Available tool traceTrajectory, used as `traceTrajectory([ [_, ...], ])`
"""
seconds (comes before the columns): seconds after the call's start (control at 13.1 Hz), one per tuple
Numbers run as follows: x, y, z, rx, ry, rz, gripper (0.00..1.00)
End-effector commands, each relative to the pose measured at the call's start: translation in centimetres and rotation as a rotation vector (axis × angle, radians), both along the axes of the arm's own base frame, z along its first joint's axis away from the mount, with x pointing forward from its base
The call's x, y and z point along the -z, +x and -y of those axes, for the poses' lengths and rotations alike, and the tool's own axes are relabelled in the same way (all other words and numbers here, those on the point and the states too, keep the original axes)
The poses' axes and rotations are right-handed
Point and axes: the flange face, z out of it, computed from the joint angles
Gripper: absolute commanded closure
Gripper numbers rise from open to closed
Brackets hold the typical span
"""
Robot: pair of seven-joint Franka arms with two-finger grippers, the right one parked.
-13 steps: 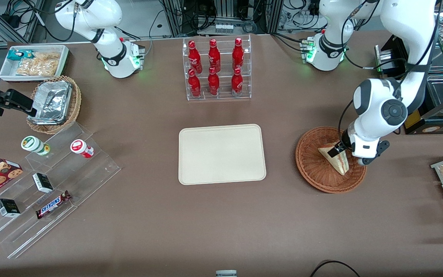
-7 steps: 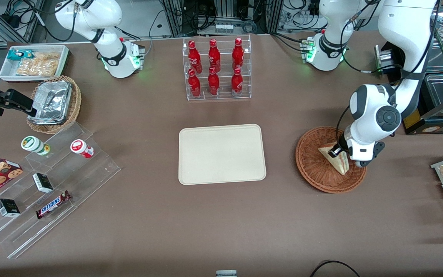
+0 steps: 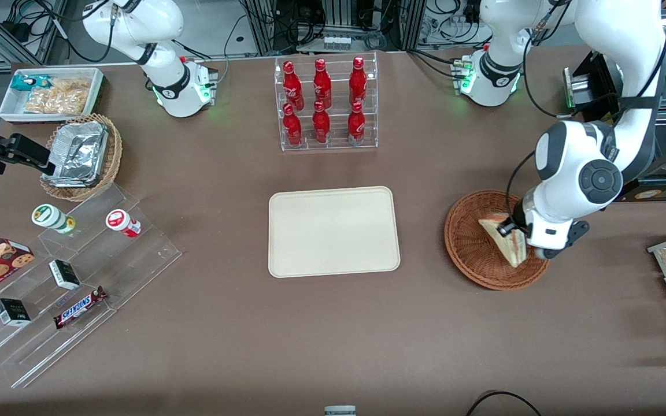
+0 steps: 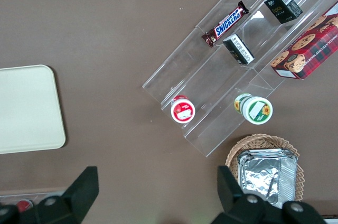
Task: Place sandwich from basket to tray
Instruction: 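Lift the sandwich and carry it with the left gripper to the tray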
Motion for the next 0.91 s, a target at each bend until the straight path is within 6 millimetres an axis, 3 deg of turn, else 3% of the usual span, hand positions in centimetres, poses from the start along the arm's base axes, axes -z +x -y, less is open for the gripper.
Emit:
traceTrajectory([
  [0.0,-2.1,1.4,6.4,0.253,-0.014,-0.041,0.92],
  [0.08,-2.1,1.0,9.1,0.272,-0.008,-0.038,0.94],
  [0.46,1.5,-0.7,22.2,0.341,-0.003,-0.047,0.94],
  [0.84,4.5,-3.0,32.8,0.265,0.006,-0.032,0.94],
])
